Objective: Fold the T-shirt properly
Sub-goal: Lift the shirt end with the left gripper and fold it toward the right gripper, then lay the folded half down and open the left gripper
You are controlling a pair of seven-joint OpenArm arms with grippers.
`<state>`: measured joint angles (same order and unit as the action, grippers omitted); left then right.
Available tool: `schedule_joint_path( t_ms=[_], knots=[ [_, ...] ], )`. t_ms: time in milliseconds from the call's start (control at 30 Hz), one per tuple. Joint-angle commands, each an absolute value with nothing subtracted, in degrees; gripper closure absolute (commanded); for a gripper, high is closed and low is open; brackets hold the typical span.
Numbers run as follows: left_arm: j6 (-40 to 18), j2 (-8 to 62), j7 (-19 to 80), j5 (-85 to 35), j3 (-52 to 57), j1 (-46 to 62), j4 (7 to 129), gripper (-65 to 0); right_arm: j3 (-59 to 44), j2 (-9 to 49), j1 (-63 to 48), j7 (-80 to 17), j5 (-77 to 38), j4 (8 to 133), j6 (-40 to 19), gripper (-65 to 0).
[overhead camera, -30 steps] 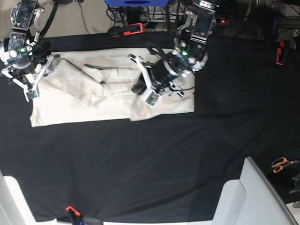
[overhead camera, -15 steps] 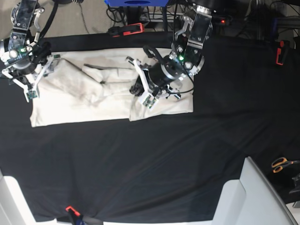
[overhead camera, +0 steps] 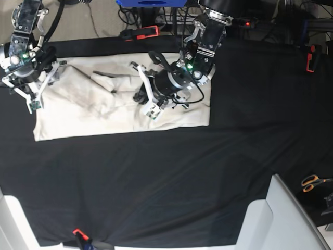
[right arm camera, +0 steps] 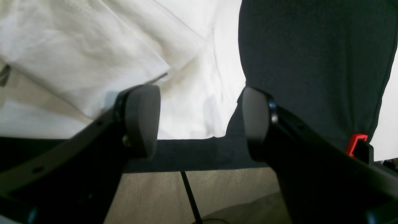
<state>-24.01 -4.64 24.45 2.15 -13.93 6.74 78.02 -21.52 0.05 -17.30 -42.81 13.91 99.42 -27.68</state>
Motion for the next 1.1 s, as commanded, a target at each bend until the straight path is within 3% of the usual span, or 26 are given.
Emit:
schedule_joint_path(
  t_ms=[0, 833, 1000, 1067],
  knots=[
    [-24.48, -5.41, 22.99, 1.36, -14.11, 5.41, 78.64, 0.0, -21.76, 0.57, -16.92, -42.07, 13.93, 100.7, -27.56, -39.6],
    [-24.48, -6.73, 23.34, 1.45, -14.2, 3.38, 74.86, 0.0, -21.76, 0.75, -16.92, -42.07, 13.93, 100.79, -27.56, -39.6],
    [-24.75, -6.73, 23.43, 0.84, -14.64, 3.38, 74.86, -24.0, -21.76, 0.75, -16.92, -42.07, 13.93, 100.79, -27.56, -39.6],
    [-24.75, -6.64, 23.43, 0.84, -17.45, 3.3, 74.86, -29.9, -21.76, 0.75, -16.92, -42.07, 13.93, 100.79, -27.56, -39.6]
  ],
)
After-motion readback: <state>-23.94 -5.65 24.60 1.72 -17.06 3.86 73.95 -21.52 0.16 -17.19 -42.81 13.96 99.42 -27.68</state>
